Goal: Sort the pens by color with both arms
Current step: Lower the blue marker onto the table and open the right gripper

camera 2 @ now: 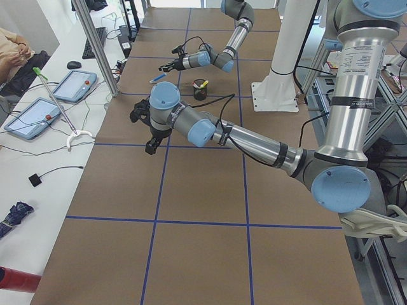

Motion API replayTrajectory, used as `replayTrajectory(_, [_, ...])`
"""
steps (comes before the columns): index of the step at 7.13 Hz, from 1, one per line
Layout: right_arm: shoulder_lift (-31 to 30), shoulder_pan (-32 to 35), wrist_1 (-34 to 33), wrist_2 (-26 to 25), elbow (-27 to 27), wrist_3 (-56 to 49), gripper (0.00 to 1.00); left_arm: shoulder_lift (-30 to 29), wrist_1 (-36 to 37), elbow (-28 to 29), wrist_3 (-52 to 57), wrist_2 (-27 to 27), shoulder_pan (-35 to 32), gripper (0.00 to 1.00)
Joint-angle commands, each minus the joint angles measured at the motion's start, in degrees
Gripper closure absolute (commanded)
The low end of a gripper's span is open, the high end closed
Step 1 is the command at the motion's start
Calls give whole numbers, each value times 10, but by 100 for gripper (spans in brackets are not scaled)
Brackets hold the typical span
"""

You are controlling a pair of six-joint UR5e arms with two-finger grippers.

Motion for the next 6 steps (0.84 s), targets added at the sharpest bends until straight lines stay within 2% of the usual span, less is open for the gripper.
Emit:
replayTrajectory(1, [0, 6, 2, 23, 28, 1, 1, -1, 0, -1, -1, 0, 0, 0])
replayTrajectory(2, [0, 27, 0, 89, 55, -7, 1, -7, 2, -1, -5, 0, 0, 0])
replayTrajectory(4, [0, 94, -1, 252, 77, -40, 1, -53, 2, -8, -130, 15, 20, 0])
replayTrajectory(5, [-5, 134, -7, 379, 86, -75, 1, -65, 7, -10, -162, 44, 47, 0])
replayTrajectory(6, [-8, 170, -28, 466, 96, -110, 1, -92, 22, -9, -212, 69, 74, 0])
